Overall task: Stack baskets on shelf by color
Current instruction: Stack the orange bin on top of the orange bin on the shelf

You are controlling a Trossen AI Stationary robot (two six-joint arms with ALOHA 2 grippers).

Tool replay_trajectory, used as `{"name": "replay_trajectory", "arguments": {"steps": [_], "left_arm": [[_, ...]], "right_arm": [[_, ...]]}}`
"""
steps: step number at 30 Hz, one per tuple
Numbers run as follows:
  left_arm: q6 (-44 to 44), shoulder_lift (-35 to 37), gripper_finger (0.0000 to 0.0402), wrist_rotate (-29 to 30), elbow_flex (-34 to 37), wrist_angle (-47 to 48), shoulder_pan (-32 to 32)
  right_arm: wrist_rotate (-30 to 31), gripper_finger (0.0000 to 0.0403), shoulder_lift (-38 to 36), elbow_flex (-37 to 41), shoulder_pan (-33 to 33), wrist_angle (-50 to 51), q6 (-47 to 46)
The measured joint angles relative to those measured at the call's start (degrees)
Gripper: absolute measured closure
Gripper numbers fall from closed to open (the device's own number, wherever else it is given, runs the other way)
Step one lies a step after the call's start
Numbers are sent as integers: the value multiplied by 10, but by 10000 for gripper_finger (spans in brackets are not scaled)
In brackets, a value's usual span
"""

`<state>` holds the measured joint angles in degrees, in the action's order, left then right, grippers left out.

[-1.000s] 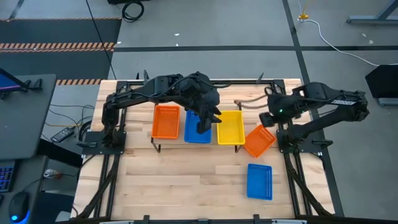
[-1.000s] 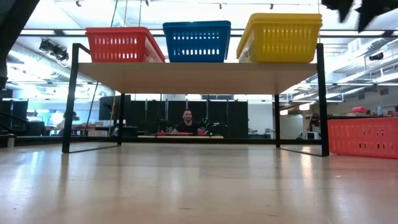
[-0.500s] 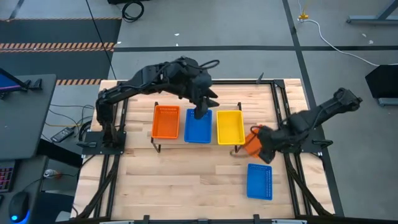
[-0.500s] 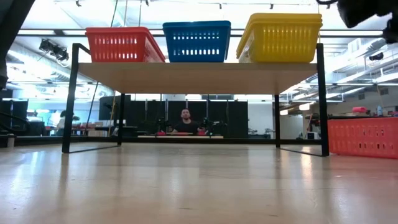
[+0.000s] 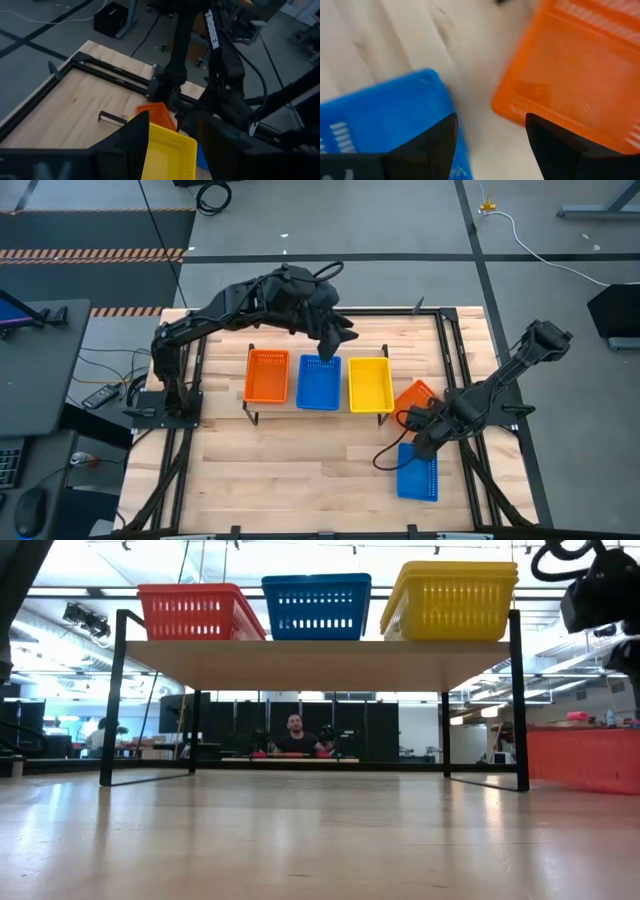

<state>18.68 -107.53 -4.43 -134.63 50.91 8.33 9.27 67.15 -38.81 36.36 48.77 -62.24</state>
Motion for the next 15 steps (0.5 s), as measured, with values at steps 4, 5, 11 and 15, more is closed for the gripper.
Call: {"name": "replay_trajectory", "arguments": {"steps": [4,5,11,15], "left_arm": [[23,0,228,13,0,0,-11],[30,0,228,16,0,0,-15],[32,0,228,36,0,0,-36],[32,0,228,38,0,0,-41]], "right_arm": [[0,166,13,7,-8,-35,9],[1,168,13,3,-10,-27,9],[14,178,9,-19,-14,2,14],[18,184,7,-46,-14,36,33]]}}
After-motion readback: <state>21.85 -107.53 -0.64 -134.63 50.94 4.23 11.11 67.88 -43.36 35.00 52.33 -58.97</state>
